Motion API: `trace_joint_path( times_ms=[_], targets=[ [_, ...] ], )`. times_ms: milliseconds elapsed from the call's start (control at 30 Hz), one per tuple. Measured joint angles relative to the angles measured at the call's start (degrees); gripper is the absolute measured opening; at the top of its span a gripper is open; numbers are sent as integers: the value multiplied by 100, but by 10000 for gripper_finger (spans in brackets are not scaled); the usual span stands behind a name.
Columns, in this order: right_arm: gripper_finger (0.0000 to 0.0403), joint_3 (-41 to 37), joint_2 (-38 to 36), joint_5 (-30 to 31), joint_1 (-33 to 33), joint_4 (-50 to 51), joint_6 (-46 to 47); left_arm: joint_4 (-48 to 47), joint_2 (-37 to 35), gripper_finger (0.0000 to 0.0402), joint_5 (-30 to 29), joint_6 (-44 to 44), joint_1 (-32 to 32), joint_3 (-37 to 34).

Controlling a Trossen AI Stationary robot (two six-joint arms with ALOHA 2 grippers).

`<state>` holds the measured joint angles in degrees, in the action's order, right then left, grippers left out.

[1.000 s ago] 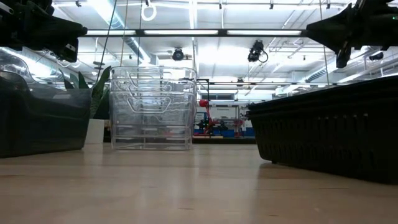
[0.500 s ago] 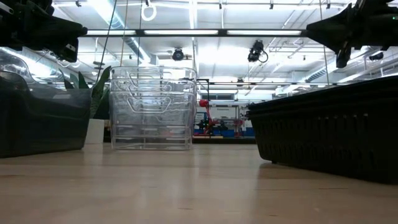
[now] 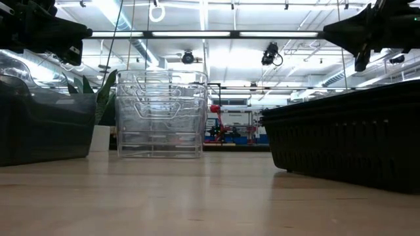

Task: Stack baskets by color
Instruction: Return to Home Position

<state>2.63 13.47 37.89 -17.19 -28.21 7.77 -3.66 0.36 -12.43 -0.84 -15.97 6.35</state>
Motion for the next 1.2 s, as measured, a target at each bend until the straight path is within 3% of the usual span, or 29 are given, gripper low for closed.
trace_joint_path(
  times_ms=[1200],
  targets=[
    [83,2,0,0,-2,1,1,0,0,33,0,0,-2,0]
  ],
)
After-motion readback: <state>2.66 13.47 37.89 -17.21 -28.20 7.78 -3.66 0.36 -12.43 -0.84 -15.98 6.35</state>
